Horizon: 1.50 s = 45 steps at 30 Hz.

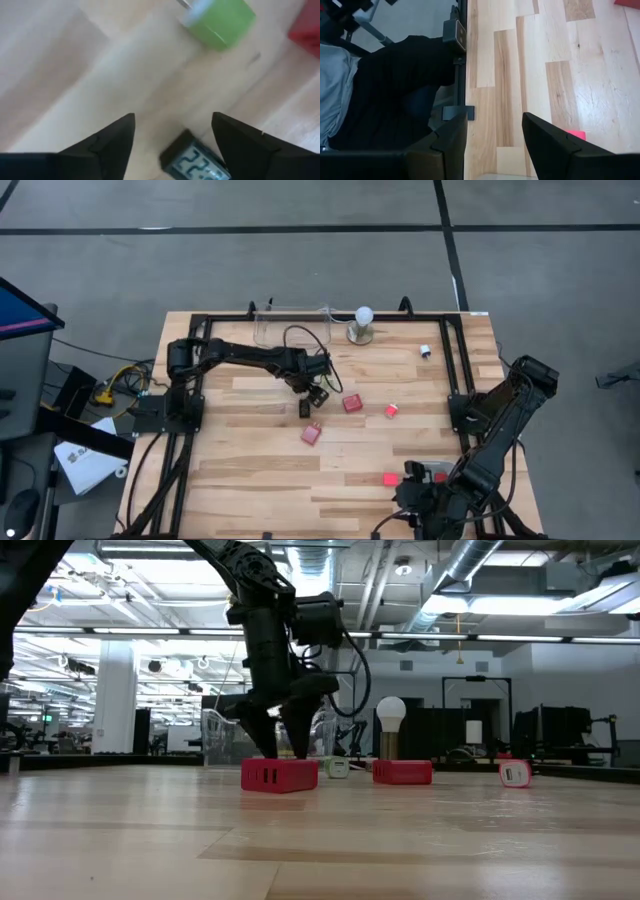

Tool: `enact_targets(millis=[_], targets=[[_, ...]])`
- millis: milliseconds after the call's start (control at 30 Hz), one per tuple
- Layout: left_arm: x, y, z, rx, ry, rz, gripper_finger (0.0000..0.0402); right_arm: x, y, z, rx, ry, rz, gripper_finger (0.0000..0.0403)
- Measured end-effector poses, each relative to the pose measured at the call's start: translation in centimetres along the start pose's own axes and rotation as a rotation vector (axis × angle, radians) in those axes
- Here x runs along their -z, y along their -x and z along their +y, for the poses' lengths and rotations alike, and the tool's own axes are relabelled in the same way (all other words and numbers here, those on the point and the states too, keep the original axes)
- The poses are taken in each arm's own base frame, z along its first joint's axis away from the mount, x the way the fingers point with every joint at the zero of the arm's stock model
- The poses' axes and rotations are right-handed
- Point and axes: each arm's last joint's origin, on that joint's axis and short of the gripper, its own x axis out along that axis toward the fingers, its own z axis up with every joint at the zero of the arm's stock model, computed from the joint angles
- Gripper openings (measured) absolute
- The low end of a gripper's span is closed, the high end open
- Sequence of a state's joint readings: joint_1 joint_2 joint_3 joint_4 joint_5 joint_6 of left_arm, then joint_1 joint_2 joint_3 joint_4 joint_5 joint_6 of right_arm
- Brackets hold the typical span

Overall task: Pick & Place Office items
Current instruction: Put the black digital clock into the gray bin

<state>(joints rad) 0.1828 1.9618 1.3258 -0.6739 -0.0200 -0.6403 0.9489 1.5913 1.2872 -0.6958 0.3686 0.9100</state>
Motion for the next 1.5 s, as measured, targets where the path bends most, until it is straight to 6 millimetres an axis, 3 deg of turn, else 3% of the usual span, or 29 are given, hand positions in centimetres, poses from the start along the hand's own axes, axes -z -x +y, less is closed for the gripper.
enact_targets(millis=[133, 233, 333, 433, 600, 767, 933, 1100, 1500], targets=[[-0.2, 2.0, 1.0, 0.005, 0.030, 0.012, 0.0296, 0.0, 0.0, 0.0, 0.002, -0.006, 0.001, 0.0183], [0.3, 3.5, 1.6, 0.040, -0.066, 0.083, 0.0308, 0.2, 0.1, 0.1, -0.001, -0.001, 0.003, 0.0183], [1.5, 5.5, 1.0, 0.076, -0.294, 0.105, 0.0308, 0.4, 0.2, 0.2, -0.001, 0.007, 0.006, 0.0183], [3.1, 7.2, -0.9, 0.093, -0.583, 0.035, 0.0300, 0.5, 0.2, 0.3, 0.006, 0.012, -0.002, 0.0182], [6.4, 8.5, -4.9, -0.102, -1.077, -0.152, 0.0284, 0.5, 0.2, 0.2, 0.018, 0.016, -0.001, 0.0182], [10.0, 6.7, -7.8, -0.382, -1.538, -0.140, 0.0284, 0.6, 0.2, 0.1, 0.027, 0.017, 0.006, 0.0182], [11.2, 3.6, -8.8, -0.487, -1.745, -0.041, 0.0301, 0.6, 0.2, 0.1, 0.028, -0.005, 0.008, 0.0182], [11.1, 1.4, -8.5, -0.509, -1.837, 0.065, 0.0319, 0.9, 0.4, 0.3, 0.019, -0.031, 0.009, 0.0182], [8.4, 0.5, -7.5, -0.441, -1.793, 0.038, 0.0324, 1.4, 0.6, 0.7, 0.020, -0.059, -0.010, 0.0182]])
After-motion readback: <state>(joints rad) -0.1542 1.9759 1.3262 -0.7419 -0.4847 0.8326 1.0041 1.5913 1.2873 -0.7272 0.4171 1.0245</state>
